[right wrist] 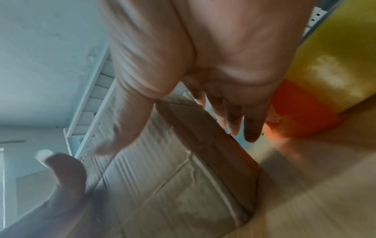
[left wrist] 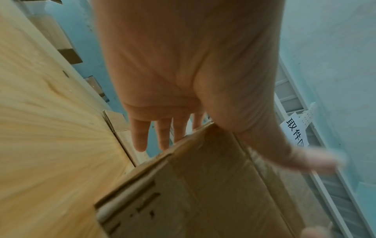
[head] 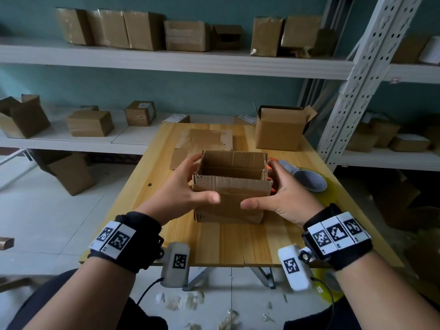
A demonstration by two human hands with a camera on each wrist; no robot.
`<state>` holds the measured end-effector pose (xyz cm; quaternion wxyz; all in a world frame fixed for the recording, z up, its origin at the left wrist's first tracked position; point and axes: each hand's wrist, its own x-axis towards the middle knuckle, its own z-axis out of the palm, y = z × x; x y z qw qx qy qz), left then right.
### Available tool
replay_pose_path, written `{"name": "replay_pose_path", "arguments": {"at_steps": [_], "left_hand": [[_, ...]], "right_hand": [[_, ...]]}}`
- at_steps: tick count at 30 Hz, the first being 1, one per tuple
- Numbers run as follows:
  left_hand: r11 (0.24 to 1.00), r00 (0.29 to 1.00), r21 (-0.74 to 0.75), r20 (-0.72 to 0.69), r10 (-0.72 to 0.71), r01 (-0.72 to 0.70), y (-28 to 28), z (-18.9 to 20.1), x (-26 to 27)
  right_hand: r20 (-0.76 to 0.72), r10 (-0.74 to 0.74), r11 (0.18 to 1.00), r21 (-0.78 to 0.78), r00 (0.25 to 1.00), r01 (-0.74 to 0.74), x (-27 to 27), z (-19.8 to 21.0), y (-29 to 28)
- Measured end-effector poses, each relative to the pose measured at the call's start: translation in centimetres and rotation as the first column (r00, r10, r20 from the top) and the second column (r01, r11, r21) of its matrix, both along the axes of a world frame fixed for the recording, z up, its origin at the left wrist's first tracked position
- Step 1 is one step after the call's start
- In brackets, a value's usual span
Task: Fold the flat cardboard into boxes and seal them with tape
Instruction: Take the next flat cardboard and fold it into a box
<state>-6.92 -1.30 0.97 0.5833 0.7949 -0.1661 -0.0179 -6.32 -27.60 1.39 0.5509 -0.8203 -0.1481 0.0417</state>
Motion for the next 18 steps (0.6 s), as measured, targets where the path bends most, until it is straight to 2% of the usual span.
{"name": "replay_pose_path", "arguments": {"at_steps": [2, 4, 7, 10, 14, 18], "left_hand": [[1.000, 1.000, 0.002, -0.010, -0.021, 0.021, -0.1, 0.1, -0.1], [1.000, 0.997, -0.025, -0.082, 0.009, -0.011, 0.1, -0.4, 0.5], [0.986, 0.976, -0.152, -0.214, 0.033, -0.067, 0.5, -0.8, 1.2], [0.963, 0.962, -0.224, -0.258, 0.089, -0.149, 0.7, -1.0, 1.7], [0.955, 0.940, -0.217, -0.315, 0.129, -0.204, 0.3, -1.1, 1.7], [0.959, 0.940, -0.210, -0.320, 0.115, -0.188, -0.5, -1.1, 1.3]], "right_hand": [[-0.011, 0.016, 1.000, -0.008, 1.000, -0.016, -0.4, 0.5, 0.2], [-0.018, -0.036, 0.999, -0.002, 0.999, 0.036, -0.3, 0.7, 0.4], [-0.133, -0.133, 0.979, 0.137, 0.982, 0.152, -0.2, 0.7, 0.5], [-0.213, -0.172, 0.946, 0.237, 0.962, 0.221, 0.3, 0.5, 0.4], [-0.219, -0.266, 0.942, 0.148, 0.939, 0.302, 0.7, 0.1, 0.5], [-0.232, -0.273, 0.947, 0.109, 0.934, 0.304, 0.7, -0.1, 0.7]]}}
